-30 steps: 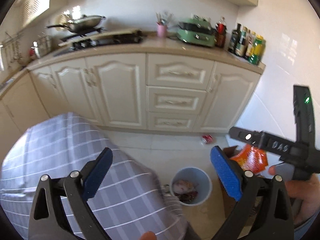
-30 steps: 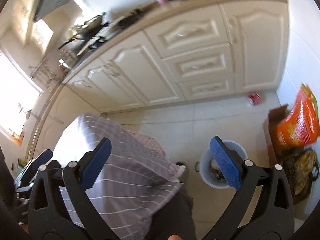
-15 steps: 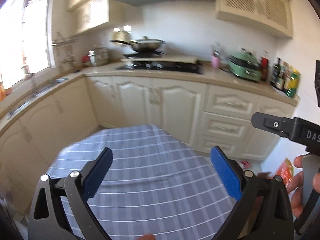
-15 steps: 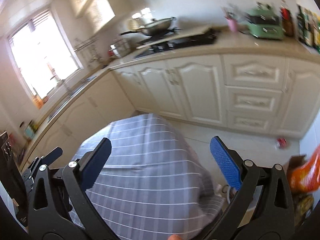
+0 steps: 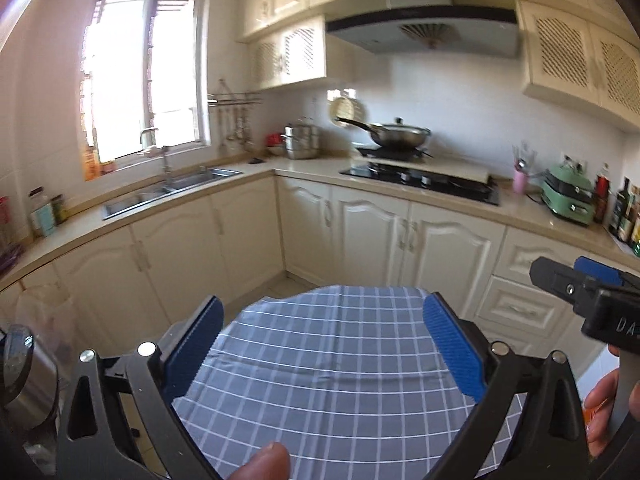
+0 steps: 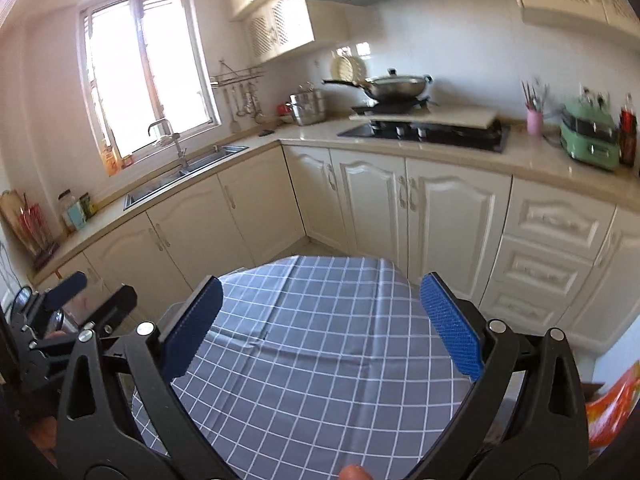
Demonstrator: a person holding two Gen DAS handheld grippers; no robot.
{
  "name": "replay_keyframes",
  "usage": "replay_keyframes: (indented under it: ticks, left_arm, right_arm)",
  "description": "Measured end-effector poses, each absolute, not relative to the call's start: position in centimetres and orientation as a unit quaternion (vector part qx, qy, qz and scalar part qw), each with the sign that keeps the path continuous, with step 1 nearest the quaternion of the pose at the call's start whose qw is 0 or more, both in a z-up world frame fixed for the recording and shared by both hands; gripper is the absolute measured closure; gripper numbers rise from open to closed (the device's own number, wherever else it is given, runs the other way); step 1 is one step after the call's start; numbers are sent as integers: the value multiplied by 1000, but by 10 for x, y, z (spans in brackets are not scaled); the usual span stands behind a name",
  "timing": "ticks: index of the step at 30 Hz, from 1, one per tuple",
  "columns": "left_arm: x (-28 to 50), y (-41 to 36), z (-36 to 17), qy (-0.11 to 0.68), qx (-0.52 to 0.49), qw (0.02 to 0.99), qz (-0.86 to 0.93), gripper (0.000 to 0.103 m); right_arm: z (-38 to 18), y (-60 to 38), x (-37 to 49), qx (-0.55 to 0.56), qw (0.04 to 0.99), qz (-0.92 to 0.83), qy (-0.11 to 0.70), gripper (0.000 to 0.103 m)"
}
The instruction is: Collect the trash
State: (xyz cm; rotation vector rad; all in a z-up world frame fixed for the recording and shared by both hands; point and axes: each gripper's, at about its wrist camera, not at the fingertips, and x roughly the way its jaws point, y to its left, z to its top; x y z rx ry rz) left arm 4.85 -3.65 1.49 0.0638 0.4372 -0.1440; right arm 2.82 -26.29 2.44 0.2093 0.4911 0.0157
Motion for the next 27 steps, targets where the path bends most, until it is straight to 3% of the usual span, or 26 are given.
replay_keyframes:
  ticks: [27]
  left_arm:
    - [9,13,66,156,-9,988,-8,5]
  right_arm:
    - [63,-208,15,46,983,23,179,6]
